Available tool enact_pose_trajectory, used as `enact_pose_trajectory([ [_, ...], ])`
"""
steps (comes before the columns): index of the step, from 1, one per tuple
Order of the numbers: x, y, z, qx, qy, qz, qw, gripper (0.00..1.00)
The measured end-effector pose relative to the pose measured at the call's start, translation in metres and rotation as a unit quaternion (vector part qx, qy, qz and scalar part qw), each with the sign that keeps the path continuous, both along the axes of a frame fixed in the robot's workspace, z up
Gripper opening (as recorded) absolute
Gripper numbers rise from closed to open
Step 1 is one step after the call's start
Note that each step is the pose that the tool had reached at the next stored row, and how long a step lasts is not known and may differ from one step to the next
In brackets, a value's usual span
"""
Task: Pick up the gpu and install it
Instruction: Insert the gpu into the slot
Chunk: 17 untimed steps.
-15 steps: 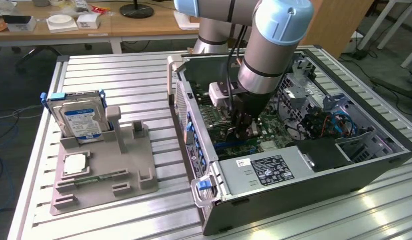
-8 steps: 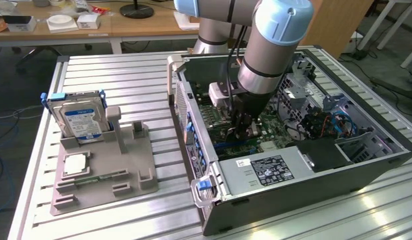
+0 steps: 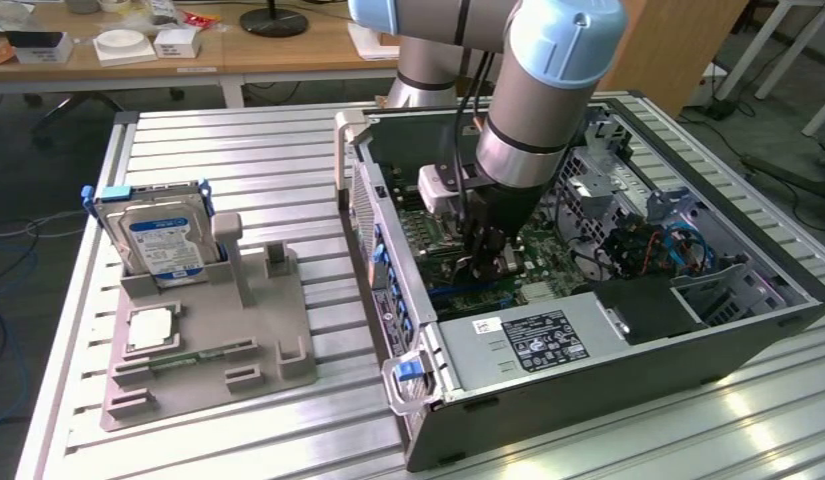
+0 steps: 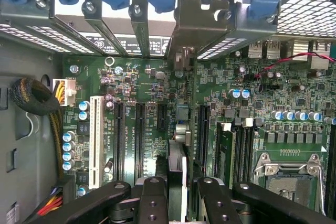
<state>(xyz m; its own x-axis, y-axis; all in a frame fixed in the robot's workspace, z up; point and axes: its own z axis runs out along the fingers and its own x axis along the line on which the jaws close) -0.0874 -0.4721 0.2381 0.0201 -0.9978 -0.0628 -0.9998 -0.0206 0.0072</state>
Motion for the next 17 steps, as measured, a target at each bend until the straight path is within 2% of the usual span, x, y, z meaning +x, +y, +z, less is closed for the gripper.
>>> enact_pose_trajectory([
  [4,0.0016,0.0000,0.0001,-0.0002,0.0012,0.000,1.0000,0.27],
  [17,0.0019,0.0001,0.0042,-0.0005,0.0011,-0.001,1.0000,0.27],
])
